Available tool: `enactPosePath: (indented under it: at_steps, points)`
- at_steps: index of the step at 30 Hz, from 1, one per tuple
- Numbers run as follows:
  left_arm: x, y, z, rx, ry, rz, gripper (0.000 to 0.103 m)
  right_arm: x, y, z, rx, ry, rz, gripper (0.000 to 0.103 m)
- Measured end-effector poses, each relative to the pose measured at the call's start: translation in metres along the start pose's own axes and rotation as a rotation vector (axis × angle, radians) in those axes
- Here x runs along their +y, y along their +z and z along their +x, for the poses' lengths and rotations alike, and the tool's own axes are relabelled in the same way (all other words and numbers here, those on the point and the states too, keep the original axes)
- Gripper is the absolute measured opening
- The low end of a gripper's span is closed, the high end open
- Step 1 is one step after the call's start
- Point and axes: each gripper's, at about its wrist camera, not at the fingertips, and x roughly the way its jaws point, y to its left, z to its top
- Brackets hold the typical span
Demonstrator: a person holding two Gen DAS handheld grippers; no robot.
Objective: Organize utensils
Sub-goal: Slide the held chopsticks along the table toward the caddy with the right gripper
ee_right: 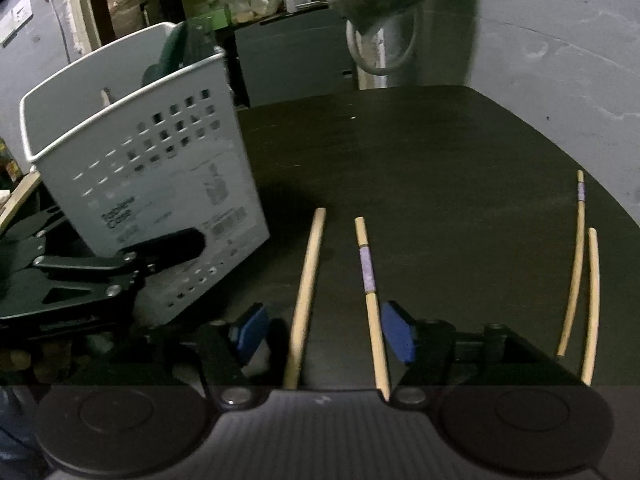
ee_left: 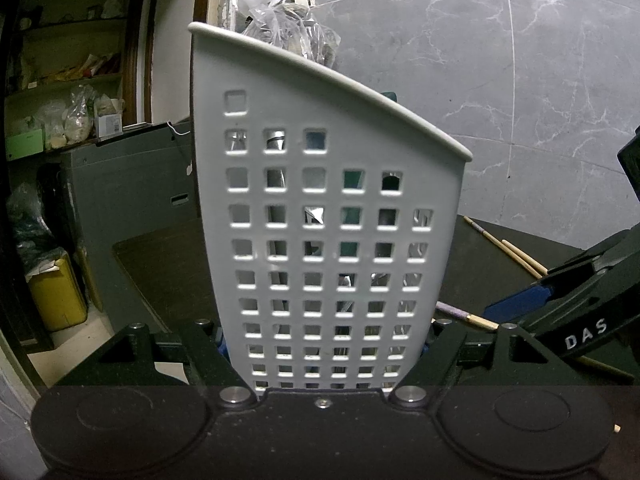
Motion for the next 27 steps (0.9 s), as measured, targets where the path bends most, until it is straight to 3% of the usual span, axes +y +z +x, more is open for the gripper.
enactPosePath:
  at_steps: [10,23,27]
  points:
    - [0.002,-0.001,0.000,-0.003,-0.004,-0.003,0.076,0.001,0.001,-0.001,-0.005,-0.001,0.007,0.063]
    - [0.005,-0.002,-0.001,-0.003,-0.006,-0.004,0.076,0.022,-0.010,-0.007,0.014,-0.071,-0.049,0.065]
    - [0.005,-0.002,-0.001,-0.004,-0.006,-0.004,0.077,0.030,-0.013,-0.007,-0.004,-0.054,-0.058,0.060]
